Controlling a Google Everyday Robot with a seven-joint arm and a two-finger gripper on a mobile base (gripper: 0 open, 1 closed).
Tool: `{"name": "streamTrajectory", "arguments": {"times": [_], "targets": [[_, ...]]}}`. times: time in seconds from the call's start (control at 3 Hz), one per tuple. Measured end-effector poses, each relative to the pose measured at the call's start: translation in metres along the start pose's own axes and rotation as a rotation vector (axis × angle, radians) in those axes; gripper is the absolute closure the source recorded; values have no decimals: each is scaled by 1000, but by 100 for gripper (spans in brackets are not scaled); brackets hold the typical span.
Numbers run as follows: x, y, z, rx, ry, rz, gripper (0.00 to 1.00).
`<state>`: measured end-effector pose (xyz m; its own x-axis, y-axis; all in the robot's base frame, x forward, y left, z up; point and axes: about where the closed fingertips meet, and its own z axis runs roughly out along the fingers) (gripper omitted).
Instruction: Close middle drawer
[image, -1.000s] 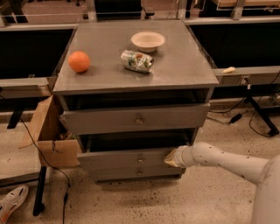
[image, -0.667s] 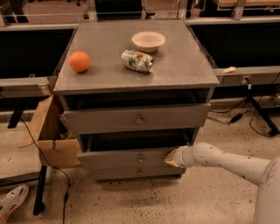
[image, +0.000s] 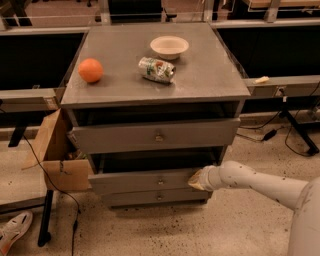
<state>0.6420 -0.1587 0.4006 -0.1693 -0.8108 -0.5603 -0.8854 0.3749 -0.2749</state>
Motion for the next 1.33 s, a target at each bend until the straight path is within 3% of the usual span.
{"name": "streamTrajectory", "arguments": {"times": [0.67, 1.33], "targets": [[-1, -4, -1, -13, 6, -23, 100], [1, -5, 8, -55, 26, -90, 100]]}}
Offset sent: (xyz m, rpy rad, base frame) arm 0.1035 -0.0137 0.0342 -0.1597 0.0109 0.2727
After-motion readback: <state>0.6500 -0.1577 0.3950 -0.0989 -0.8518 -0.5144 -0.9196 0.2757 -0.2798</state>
